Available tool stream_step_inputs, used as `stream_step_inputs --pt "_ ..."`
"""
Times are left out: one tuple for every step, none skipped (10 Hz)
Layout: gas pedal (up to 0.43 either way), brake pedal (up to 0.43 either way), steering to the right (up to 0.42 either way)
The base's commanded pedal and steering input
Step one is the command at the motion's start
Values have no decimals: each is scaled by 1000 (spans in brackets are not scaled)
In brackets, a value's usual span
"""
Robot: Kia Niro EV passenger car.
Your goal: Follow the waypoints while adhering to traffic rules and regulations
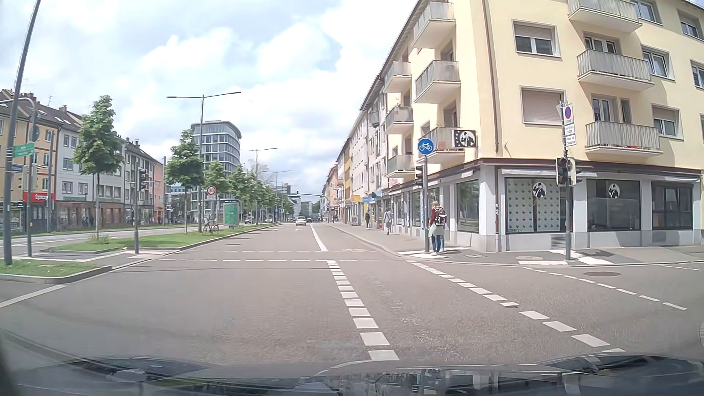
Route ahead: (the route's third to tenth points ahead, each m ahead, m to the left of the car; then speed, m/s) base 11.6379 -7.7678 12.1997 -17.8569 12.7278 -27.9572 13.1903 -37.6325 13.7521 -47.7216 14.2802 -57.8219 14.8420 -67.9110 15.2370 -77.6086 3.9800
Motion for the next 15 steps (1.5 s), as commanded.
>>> stream_step_inputs --pt "0 79 341" --pt "0 61 368" --pt "0 12 400" --pt "0 0 421" --pt "0 0 449" --pt "0 0 469" --pt "0 0 480" --pt "0 0 498" --pt "0 0 513" --pt "0 0 529" --pt "0 0 540" --pt "0 0 556" --pt "0 0 570" --pt "0 0 577" --pt "0 0 586"
